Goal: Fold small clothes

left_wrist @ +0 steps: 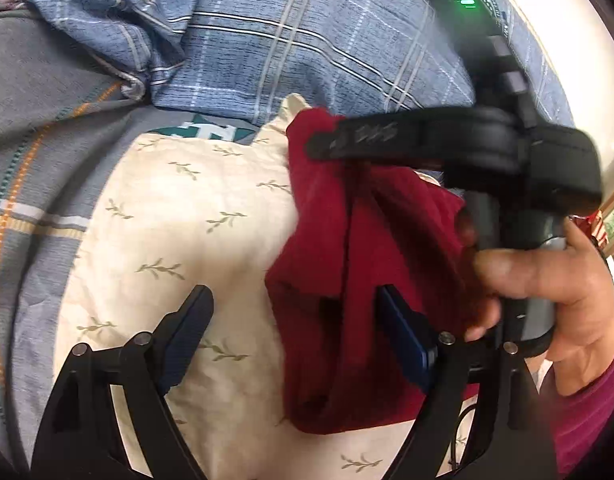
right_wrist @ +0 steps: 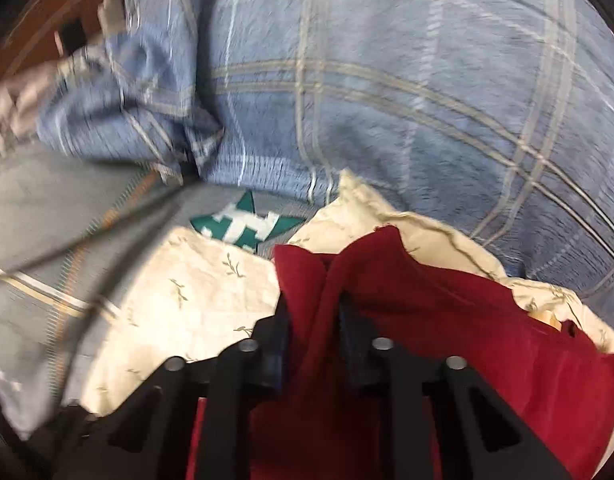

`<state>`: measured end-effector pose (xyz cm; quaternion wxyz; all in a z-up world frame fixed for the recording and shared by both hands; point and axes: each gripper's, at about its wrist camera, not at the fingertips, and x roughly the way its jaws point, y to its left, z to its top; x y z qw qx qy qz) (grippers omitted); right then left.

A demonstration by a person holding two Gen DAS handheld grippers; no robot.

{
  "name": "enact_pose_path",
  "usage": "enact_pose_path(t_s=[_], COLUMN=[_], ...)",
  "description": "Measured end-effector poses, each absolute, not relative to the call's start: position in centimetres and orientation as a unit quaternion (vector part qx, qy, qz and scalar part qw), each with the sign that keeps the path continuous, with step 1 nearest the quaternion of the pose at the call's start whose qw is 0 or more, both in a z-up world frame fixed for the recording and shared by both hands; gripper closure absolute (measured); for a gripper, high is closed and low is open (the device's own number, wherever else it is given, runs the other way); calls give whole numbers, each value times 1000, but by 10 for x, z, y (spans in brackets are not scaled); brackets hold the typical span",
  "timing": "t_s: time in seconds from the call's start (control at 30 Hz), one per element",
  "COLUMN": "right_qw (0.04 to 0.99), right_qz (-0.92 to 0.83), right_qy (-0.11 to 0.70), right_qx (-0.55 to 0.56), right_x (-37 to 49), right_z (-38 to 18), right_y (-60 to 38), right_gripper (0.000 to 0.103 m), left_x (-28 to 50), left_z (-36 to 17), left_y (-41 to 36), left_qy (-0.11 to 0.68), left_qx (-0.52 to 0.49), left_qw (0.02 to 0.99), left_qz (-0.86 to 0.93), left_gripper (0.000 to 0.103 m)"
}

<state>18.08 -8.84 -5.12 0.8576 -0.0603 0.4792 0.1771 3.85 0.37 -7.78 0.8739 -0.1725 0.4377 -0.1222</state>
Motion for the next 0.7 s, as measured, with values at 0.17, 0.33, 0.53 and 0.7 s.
enact_pose_path(t_s=[0.17, 0.33, 0.53, 0.7], right_qw=[862, 860, 845, 837], right_qz=[200, 205, 216, 215], right_qy=[466, 467, 488, 501], right_qx=[-9, 10, 37, 40], right_x=[172, 168, 177, 182], right_z=[-31, -20, -29, -35], right_y=[-119, -131, -134, -124], right_gripper=[86, 86, 76, 50], left_x=[46, 54, 47, 52], left_z=[-77, -79, -72, -73], left_y=[-8, -7, -18, -19], left_qy=[422, 417, 410, 414], left_qx=[-159, -179, -157, -158], left_qw=[882, 877, 881, 880], left_qz=[-137, -158, -177, -172], left_gripper=[19, 25, 58, 59])
